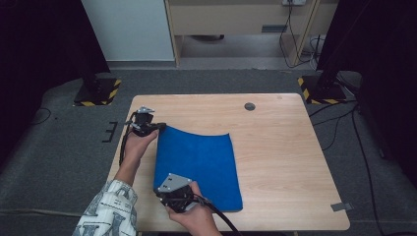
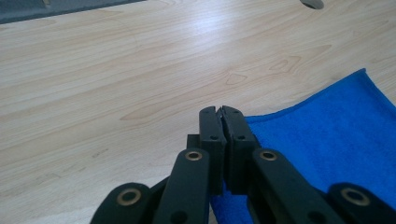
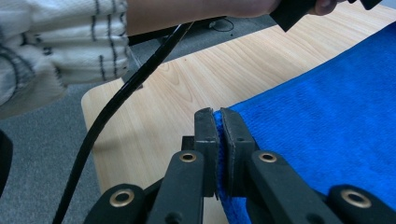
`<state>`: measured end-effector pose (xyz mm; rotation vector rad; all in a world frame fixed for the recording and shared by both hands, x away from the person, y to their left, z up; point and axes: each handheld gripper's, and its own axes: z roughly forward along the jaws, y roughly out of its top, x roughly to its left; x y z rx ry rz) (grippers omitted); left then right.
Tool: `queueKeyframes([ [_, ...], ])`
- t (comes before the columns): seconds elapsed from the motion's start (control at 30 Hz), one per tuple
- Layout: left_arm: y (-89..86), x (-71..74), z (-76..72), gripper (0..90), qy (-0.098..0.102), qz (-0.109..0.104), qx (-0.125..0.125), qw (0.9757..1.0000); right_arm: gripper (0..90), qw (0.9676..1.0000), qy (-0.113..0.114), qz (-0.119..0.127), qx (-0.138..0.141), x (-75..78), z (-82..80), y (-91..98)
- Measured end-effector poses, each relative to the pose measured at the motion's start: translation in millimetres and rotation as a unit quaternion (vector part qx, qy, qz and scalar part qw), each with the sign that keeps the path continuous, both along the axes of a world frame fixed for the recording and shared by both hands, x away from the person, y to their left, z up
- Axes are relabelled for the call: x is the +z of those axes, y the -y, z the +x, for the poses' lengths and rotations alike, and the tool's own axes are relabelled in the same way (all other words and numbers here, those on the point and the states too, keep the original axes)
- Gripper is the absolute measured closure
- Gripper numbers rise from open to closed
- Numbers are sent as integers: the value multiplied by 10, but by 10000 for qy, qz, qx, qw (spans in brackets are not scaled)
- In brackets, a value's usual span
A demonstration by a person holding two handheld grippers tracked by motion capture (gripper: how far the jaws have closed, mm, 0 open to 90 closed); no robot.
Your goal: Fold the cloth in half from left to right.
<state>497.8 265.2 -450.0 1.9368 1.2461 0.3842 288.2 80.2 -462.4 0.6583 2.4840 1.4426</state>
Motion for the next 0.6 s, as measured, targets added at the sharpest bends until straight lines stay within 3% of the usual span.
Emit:
queueKeyframes([
  [0.17, 18, -5, 12, 876, -42, -16, 10, 10000, 865, 10000, -21, 7, -18, 4, 47, 11],
  [0.4, 321, -73, 86, 874, -204, 80, -60, 9997, 865, 9999, -69, 70, -74, -36, 35, 238],
  [0.6, 616, -162, 146, 873, -290, 12, -180, 9994, 866, 9998, -93, 61, -194, -102, -2, 510],
])
